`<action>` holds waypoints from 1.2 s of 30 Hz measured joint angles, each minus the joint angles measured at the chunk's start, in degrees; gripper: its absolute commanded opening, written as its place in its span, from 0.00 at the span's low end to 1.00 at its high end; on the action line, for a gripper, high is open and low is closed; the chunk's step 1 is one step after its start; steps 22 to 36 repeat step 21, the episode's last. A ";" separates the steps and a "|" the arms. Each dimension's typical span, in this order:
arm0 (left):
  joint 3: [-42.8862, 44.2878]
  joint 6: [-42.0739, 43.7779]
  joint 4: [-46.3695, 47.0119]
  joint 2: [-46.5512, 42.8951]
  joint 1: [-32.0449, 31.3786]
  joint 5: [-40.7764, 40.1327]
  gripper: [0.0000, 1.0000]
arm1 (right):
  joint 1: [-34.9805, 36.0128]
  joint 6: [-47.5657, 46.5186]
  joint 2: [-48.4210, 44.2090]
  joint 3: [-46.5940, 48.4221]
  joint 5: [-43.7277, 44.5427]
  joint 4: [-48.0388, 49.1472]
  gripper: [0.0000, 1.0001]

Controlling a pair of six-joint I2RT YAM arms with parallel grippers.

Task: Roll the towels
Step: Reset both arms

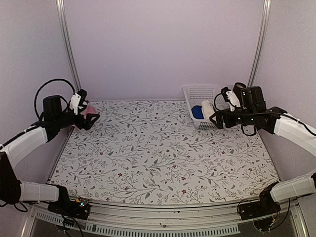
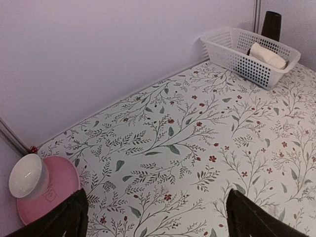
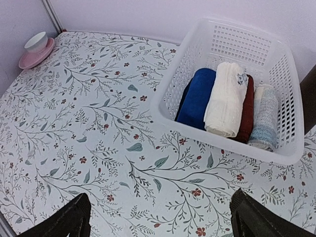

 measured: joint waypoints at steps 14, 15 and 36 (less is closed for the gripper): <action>-11.41 2.86 -3.02 -14.64 12.48 5.07 0.97 | 1.36 5.66 -23.30 -17.40 4.15 4.57 0.99; -11.98 3.10 -3.39 -15.08 13.03 5.20 0.97 | 1.36 5.79 -23.91 -17.92 4.17 4.87 0.99; -14.08 5.27 -6.01 -18.18 14.60 5.55 0.97 | 1.40 6.95 -25.62 -22.47 5.53 6.12 0.99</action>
